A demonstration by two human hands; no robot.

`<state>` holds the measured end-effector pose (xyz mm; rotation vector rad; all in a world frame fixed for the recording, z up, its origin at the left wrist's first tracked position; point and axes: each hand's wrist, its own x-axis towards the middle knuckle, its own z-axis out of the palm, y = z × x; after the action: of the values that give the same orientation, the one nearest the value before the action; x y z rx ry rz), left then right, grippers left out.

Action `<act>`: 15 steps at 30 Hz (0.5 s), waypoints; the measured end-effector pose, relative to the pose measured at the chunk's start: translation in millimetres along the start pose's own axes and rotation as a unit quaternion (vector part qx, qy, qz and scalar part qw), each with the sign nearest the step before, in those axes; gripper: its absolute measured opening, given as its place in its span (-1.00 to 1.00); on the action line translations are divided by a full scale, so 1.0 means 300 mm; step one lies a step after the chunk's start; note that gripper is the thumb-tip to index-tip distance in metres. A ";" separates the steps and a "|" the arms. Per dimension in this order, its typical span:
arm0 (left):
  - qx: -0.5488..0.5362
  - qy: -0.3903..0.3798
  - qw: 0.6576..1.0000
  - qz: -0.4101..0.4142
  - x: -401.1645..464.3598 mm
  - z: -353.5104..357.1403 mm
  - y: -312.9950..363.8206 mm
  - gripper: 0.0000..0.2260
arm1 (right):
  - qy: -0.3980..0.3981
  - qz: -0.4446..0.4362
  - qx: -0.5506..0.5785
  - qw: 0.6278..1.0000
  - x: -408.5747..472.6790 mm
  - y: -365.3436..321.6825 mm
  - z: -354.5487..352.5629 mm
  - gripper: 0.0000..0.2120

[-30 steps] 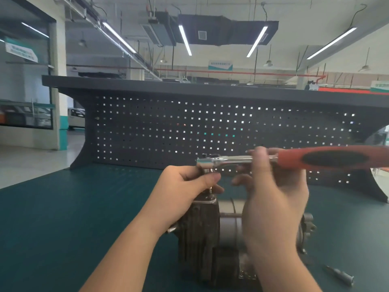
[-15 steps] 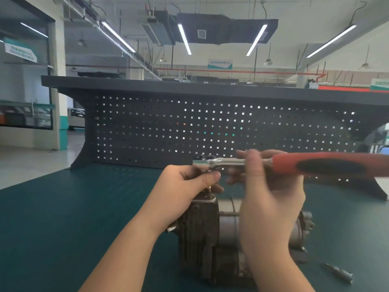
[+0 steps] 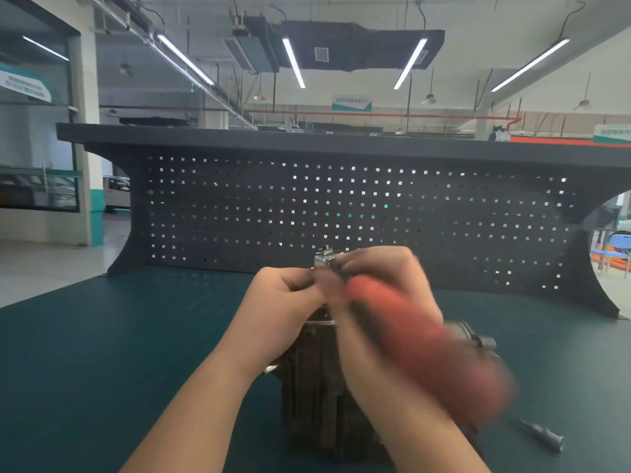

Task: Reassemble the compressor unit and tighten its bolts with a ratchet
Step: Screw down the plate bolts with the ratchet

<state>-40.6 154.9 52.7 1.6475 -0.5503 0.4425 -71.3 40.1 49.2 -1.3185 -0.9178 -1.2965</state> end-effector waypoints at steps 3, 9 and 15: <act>-0.003 -0.005 1.000 -0.006 -0.004 0.001 0.002 -0.85 | 0.164 0.215 0.113 0.956 0.033 0.028 -0.047 -0.92; -0.018 -0.009 1.000 -0.006 -0.006 0.010 0.001 -0.86 | 0.166 0.170 0.055 0.970 0.035 0.013 -0.039 -0.81; 0.005 0.010 1.000 -0.005 -0.013 0.006 0.005 -0.73 | -0.039 -0.029 -0.193 0.980 0.007 -0.009 -0.013 -0.88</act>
<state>-44.7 153.3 51.3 1.6535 -0.5245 0.4552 -74.5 36.5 51.2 -1.6619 -0.7869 -1.5306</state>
